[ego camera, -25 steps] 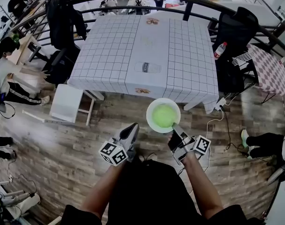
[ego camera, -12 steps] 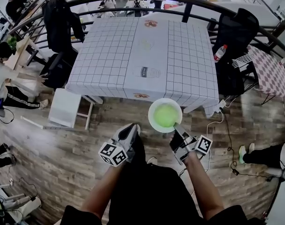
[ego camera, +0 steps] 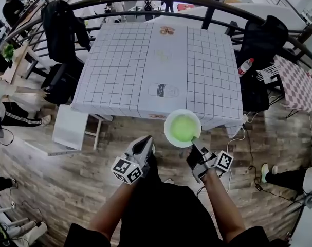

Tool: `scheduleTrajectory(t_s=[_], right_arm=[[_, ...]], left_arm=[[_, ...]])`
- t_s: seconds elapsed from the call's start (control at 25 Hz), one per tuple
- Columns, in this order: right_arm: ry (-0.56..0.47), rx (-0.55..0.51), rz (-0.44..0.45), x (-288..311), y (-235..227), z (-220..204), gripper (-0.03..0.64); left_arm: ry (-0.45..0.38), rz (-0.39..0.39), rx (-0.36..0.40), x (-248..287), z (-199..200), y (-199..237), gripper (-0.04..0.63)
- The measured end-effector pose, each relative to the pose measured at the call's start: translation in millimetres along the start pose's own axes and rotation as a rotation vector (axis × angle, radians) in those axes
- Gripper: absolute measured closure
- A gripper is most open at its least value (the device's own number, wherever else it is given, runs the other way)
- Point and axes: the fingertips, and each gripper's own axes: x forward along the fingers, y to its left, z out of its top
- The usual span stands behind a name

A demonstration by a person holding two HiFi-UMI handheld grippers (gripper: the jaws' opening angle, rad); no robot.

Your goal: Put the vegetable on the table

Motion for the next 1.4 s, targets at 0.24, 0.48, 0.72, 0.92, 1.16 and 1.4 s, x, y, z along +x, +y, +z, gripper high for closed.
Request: scheduleTrajectory(t_s=[0.24,0.48,0.72,0.92,1.16,1.4], right_arm=[[-0.023,-0.003,0.014,28.2,61.2,28.2,0.600],[-0.039,-0.009,-0.007,61.4,13.4,41.2,0.600],[-0.058,-0.024,-0.025,97.8,9.0,50.6,0.597],[-0.084,-0.003,-0.034,125.2,2.6,51.5,0.597],[-0.116,0.006,-0.040,145.1,1.3,53.8,0.597],[-0.107,-0.003,-0.061,159.5,-6.4,59.8,0.597]], left_arm=[[-0.010,0.046,0.084,21.6,86.8,-1.3,0.586],[-0.019,0.048,0.105,51.3,61.7,49.3,0.586],[-0.024,0.008,0.131,78.3,78.6,80.6,0.586],[0.018,-0.022,0.133,95.9,89.1,110.1,0.586],[0.034,-0.042,0.133,103.9,98.8,136.9,0.586],[0.029,-0.030,0.107,106.5,101.1,150.1,0.586]])
